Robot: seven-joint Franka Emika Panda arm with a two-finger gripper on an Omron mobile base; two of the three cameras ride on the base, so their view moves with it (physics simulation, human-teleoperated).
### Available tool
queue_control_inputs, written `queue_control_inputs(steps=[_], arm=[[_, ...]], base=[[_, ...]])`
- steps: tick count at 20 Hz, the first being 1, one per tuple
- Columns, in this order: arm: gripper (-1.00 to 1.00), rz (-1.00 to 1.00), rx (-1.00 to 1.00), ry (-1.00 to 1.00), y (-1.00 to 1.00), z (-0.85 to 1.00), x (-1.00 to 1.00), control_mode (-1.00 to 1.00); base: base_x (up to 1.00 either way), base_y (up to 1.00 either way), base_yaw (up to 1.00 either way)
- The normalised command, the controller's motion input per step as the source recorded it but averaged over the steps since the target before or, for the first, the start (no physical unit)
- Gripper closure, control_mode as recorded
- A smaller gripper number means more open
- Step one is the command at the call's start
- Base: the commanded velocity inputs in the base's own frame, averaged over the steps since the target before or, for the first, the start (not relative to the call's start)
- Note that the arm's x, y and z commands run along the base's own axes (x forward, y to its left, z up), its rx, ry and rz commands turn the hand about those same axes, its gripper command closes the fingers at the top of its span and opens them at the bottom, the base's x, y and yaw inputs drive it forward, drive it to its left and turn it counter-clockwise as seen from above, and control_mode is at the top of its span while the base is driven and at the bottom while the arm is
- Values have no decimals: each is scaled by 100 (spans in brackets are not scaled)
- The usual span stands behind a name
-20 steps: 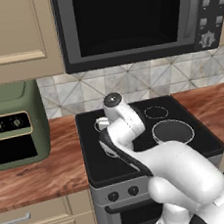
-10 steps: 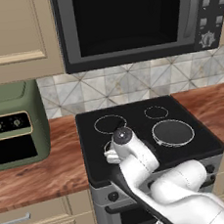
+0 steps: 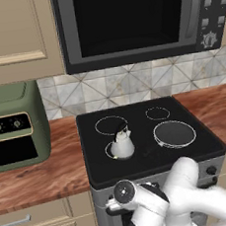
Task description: Pick the kettle from the counter and place it on a stove burner. Then turn the burner on.
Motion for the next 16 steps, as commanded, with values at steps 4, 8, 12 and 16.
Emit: queue_control_inputs(steps=[4,8,12,16], arm=[[-100,43,0,-26,7,-100,-47,-100],[-100,40,19,-33,-1,-91,-23,-100],[-100,5,26,-11,-1,-6,-2,-100],[-100,-1,41,-31,1,6,0,-100]], base=[[0,0,0],[0,0,0],[0,0,0],[0,0,0]])
